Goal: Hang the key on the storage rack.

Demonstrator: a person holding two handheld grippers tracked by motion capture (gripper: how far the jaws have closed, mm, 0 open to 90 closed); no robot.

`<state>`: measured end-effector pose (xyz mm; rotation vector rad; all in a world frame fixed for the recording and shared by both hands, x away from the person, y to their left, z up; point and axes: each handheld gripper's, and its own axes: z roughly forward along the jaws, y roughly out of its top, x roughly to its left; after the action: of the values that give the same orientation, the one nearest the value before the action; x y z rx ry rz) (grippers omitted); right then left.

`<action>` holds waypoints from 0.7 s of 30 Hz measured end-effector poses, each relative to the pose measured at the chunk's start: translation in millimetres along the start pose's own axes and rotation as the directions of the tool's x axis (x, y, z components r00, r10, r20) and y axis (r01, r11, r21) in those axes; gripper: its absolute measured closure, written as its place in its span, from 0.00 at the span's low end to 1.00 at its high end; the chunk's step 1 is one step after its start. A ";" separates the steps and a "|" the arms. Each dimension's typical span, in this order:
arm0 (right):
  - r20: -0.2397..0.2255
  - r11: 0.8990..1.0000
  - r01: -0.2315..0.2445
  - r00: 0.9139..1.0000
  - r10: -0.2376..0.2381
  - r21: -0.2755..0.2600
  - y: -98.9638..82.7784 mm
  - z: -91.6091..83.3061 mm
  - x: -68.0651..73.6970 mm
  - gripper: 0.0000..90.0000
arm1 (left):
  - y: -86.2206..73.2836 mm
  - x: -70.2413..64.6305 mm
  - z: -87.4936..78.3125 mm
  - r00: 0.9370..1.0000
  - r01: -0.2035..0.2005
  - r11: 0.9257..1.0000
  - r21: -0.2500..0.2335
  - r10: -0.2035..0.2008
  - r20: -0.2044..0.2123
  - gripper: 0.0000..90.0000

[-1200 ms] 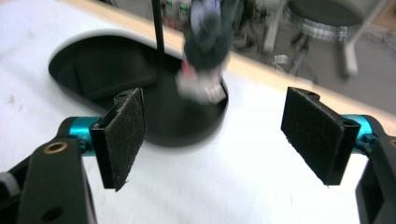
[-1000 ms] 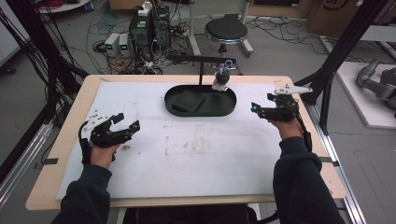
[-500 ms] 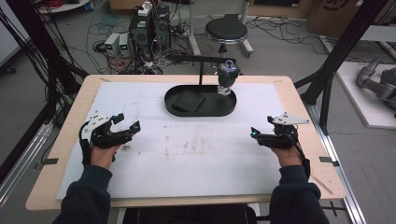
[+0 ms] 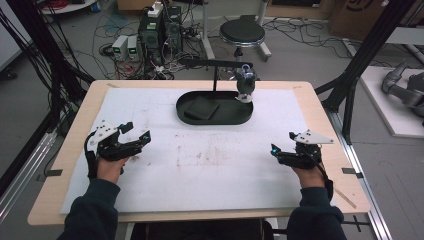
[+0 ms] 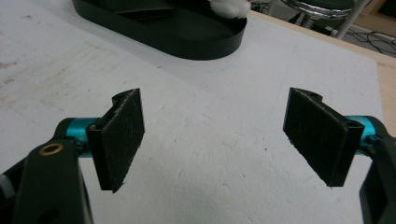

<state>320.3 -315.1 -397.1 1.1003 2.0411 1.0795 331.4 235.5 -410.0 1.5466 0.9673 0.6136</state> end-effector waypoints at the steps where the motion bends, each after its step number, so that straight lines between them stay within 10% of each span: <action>1: 0.000 1.000 0.000 1.000 0.000 -0.003 0.0 -0.6 -0.1 0.23 | -0.2 -0.6 -0.5 1.000 -0.002 1.000 0.000 0.002 -0.002 0.22; 21: 0.013 1.000 0.019 1.000 -0.019 0.010 -3.9 -0.9 -0.5 0.23 | -2.5 -0.9 5.0 1.000 -0.005 1.000 0.017 0.005 0.007 0.22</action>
<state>318.3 -317.2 -399.9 1.0877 2.0448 1.0509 334.4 232.1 -413.4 1.5660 0.9663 0.6050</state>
